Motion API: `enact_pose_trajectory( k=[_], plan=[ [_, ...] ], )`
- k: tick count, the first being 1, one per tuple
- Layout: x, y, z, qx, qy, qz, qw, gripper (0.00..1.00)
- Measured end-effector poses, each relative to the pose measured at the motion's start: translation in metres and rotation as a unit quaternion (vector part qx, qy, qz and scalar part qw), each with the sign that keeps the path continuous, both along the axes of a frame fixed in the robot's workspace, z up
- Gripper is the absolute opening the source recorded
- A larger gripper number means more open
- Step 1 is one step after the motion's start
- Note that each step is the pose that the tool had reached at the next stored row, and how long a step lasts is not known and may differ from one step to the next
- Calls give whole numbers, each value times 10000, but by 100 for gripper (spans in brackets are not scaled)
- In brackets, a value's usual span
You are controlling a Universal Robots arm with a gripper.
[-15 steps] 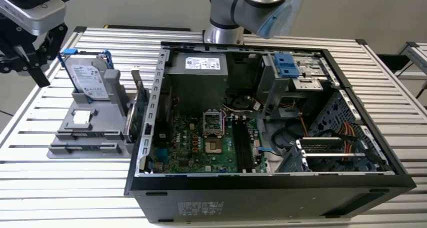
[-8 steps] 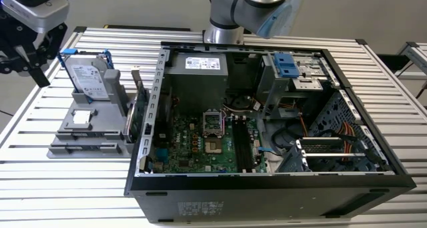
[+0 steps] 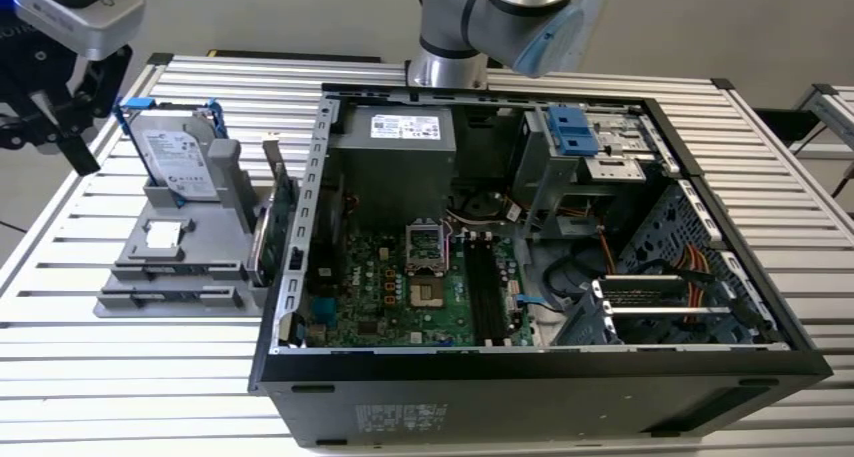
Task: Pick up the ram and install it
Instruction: 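Pick up the ram and move it above insertion slot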
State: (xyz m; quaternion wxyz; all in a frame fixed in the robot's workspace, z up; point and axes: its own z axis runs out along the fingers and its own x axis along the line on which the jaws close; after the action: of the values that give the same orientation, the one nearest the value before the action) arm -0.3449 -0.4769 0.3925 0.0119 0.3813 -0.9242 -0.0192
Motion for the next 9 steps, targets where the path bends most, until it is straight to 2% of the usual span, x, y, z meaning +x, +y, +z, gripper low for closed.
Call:
enact_pose_trajectory(
  k=[4,9],
  plan=[
    [1,-1,0,0,-1,249,9997,0],
    [1,-1,0,0,-6,539,9985,0]
  ],
)
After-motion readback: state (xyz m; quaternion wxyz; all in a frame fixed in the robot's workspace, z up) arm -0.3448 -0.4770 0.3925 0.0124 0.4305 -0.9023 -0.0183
